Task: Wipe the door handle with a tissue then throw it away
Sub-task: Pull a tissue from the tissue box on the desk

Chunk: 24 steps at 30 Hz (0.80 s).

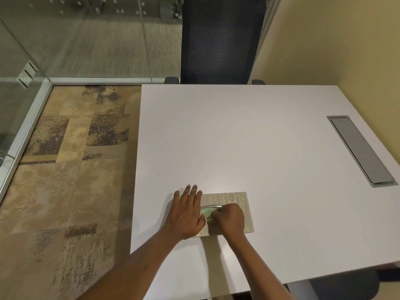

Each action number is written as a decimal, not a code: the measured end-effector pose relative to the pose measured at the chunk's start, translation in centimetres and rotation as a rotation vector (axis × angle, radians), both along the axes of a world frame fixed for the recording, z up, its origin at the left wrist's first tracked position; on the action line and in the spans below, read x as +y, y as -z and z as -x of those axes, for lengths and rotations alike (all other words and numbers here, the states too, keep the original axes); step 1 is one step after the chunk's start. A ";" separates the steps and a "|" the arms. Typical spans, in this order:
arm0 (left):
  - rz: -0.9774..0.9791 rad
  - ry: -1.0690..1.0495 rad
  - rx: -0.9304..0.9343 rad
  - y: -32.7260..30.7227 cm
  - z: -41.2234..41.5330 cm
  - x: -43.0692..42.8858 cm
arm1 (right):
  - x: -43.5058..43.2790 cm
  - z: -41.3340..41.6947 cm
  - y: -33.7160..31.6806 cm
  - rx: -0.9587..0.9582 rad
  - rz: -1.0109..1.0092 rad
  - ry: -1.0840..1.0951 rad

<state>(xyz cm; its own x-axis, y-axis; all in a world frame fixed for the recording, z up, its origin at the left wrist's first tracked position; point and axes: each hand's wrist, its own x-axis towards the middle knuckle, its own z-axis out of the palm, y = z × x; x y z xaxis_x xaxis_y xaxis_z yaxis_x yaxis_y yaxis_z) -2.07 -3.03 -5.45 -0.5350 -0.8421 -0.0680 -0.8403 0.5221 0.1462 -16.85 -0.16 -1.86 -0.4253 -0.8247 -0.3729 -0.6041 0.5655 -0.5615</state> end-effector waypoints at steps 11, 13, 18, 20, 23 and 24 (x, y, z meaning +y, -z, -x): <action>0.068 0.148 0.092 -0.8 0.2 -1.2 | -0.1 3.6 -5.1 -0.664 0.204 0.148; 0.044 0.162 0.176 -1.7 0.7 -1.8 | -0.6 3.8 -6.1 -0.738 0.216 0.118; 0.061 0.153 0.310 -3.4 1.0 -2.3 | -1.3 3.9 -7.9 -0.734 0.204 0.016; 0.120 0.165 0.307 -3.8 0.5 -2.0 | -1.4 4.0 -8.1 -0.701 0.205 0.017; 0.141 0.102 0.357 -4.9 -0.5 -1.6 | -1.7 3.7 -8.6 -0.705 0.208 0.018; 0.152 0.080 0.381 -5.4 -0.9 -1.5 | -1.9 3.5 -8.7 -0.728 0.215 -0.003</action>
<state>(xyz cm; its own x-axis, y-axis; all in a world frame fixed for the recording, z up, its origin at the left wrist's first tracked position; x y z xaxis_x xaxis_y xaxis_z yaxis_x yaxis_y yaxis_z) -1.17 -4.51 0.00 -0.5622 -0.7819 0.2694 -0.6965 0.6233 0.3555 -20.32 -2.10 6.85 -0.1308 -0.9117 -0.3895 -0.0403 0.3974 -0.9167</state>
